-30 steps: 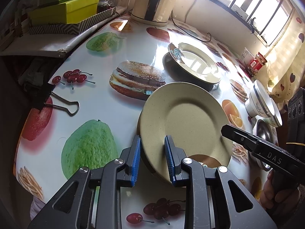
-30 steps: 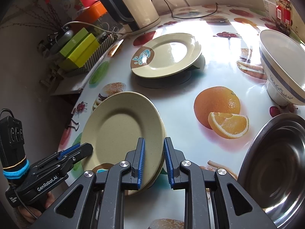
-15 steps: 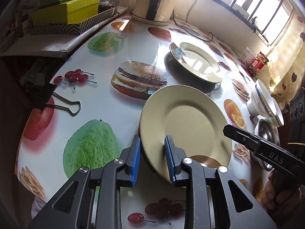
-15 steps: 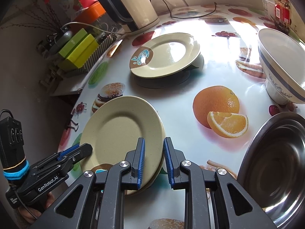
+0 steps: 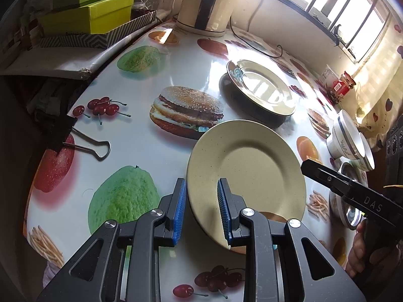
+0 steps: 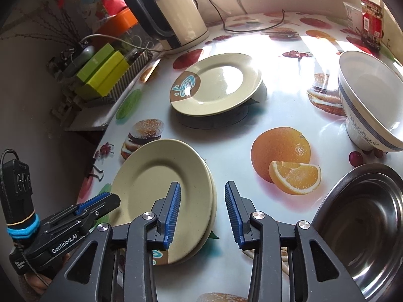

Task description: Organize plates and bowls

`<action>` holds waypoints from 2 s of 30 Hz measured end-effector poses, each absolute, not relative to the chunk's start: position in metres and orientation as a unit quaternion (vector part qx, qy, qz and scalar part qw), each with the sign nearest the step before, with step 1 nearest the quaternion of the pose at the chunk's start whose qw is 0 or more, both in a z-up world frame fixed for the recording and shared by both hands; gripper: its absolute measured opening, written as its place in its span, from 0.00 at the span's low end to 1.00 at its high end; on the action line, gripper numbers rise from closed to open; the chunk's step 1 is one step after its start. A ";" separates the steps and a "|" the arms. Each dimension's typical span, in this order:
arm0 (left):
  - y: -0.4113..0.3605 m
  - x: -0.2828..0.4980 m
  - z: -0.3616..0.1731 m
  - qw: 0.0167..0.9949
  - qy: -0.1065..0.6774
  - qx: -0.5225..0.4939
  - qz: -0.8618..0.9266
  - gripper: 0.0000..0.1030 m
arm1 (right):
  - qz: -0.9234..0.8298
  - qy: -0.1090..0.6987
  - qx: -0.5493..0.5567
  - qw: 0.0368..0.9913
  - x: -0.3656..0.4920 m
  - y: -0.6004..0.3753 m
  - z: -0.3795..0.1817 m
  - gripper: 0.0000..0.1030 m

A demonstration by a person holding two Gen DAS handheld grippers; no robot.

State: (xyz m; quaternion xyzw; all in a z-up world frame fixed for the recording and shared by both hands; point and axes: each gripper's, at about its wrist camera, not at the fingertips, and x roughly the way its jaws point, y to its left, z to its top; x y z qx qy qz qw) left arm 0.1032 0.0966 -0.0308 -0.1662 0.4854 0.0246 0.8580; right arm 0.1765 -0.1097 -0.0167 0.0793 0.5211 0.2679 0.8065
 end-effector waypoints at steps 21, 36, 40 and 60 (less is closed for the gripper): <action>0.106 0.186 -0.003 0.869 0.467 -0.163 -0.004 0.29 | 0.234 0.494 0.069 0.834 0.255 -0.111 0.018 0.38; 0.099 0.259 -0.016 0.860 0.485 -0.155 -0.023 0.29 | 0.193 0.527 0.090 0.823 0.326 -0.107 -0.010 0.38; 0.097 0.271 -0.023 0.853 0.495 -0.166 -0.029 0.29 | 0.183 0.535 0.095 0.819 0.335 -0.107 -0.018 0.38; 0.096 0.293 -0.036 0.841 0.509 -0.181 -0.034 0.29 | 0.187 0.558 0.116 0.800 0.352 -0.102 -0.039 0.38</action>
